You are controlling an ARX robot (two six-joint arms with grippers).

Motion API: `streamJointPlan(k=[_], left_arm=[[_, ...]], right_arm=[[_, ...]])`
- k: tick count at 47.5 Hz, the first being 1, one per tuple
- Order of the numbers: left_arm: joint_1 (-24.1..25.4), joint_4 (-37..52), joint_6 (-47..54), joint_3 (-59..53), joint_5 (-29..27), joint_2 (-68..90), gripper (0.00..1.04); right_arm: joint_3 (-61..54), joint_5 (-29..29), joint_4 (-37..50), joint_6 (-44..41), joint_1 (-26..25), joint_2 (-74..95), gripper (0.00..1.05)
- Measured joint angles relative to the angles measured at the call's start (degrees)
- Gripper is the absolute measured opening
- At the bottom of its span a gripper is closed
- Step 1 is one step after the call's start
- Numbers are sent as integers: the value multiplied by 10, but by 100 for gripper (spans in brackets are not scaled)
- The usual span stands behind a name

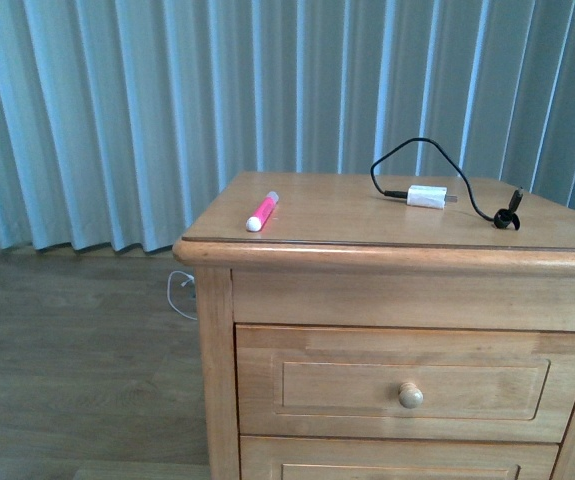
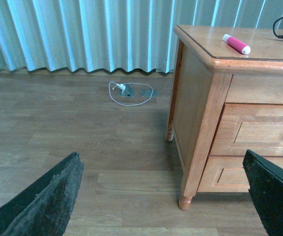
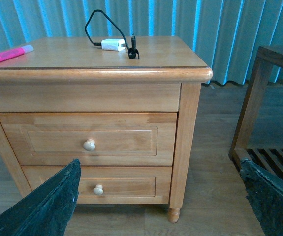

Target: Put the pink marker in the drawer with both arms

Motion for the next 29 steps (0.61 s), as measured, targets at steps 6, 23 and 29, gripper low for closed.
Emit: streamJointPlan(k=[6,23,29], left_arm=[[0,0,0,0,0,0,99],[0,0,0,0,0,0,99],[0,0,0,0,0,0,99]], right_arm=[[0,0,0,0,0,0,96],[0,0,0,0,0,0,96],[0,0,0,0,0,0,96]])
